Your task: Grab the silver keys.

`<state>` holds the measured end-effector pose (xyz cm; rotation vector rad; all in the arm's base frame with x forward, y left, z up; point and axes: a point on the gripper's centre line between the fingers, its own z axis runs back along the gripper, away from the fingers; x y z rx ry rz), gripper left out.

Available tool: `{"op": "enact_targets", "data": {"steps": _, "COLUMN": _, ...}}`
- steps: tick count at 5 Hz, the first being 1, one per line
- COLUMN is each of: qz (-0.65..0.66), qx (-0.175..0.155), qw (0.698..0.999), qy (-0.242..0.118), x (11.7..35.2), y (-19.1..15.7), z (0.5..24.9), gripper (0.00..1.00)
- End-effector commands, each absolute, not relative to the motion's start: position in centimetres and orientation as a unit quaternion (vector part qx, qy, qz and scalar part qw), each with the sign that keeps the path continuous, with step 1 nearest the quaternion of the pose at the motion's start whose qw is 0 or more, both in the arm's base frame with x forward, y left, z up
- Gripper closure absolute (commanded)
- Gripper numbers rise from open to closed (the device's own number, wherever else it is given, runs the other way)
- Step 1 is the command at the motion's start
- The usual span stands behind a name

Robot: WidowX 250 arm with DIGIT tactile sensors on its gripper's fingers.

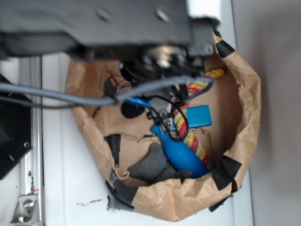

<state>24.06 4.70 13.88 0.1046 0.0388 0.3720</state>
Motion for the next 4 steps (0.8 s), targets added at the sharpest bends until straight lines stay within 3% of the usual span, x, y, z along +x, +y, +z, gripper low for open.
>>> {"op": "enact_targets", "data": {"steps": 1, "qz": 0.179, "qx": 0.039, "qw": 0.983, "qy": -0.032, "x": 24.7, "y": 5.2, "z": 15.2, "gripper": 1.0}}
{"op": "enact_targets", "data": {"steps": 3, "qz": 0.182, "qx": 0.038, "qw": 0.981, "qy": -0.052, "x": 25.4, "y": 4.5, "z": 14.8, "gripper": 1.0}}
{"op": "enact_targets", "data": {"steps": 4, "qz": 0.199, "qx": 0.052, "qw": 0.976, "qy": -0.069, "x": 25.9, "y": 3.9, "z": 14.5, "gripper": 1.0}}
